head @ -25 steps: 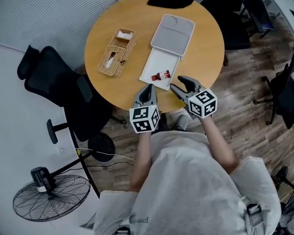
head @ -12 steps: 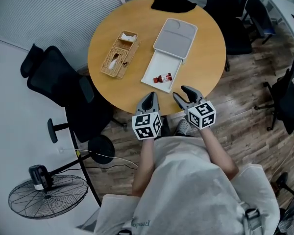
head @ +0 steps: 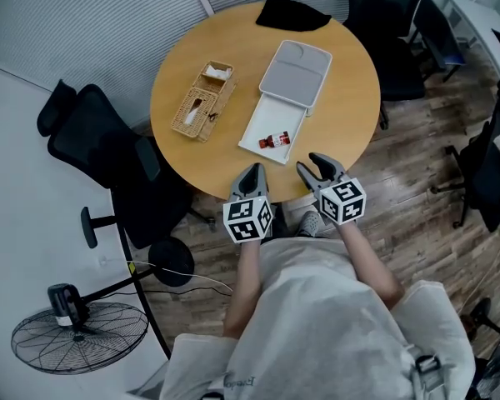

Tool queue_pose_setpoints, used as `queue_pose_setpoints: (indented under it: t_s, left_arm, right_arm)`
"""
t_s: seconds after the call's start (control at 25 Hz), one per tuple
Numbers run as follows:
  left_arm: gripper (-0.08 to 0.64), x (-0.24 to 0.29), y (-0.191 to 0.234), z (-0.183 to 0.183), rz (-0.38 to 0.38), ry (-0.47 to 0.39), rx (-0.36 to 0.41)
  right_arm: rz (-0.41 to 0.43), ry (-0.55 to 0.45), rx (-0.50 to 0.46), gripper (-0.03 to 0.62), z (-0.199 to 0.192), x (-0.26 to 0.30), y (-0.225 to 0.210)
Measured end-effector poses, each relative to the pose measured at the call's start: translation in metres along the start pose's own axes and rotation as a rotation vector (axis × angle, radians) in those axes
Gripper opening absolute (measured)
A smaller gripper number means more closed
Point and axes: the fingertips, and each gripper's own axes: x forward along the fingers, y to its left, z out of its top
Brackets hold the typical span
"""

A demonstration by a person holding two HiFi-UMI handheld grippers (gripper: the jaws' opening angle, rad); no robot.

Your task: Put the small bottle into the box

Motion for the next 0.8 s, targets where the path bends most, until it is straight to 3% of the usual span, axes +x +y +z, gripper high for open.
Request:
queue_pose_setpoints:
  t_s: [0.2, 0.36, 0.48, 0.8]
  left_arm:
    - [0.029, -0.0004, -0.0012, -0.0001, -0.002, 0.001, 0.007]
    - [0.029, -0.0005, -0.0016, -0.0003, -0.004, 0.004, 0.01]
    - [0.029, -0.0005, -0.003, -0.0003, -0.005, 0.004, 0.012]
    - [0.028, 0.001, -0.005, -0.0006, -0.006, 0.007, 0.014]
  right_arm:
    - [-0.015, -0.002, 0.003, 0.153, 0.0001, -0.0017, -0.0018]
    - [-0.035, -0.013, 0.022, 0.061, 0.0008, -0.0032, -0.0058]
    - [-0.035, -0.017, 0.034, 0.033, 0.001, -0.0044, -0.0074]
    - [-0.04, 0.004, 0.037, 0.018, -0.0025, -0.0029, -0.0088]
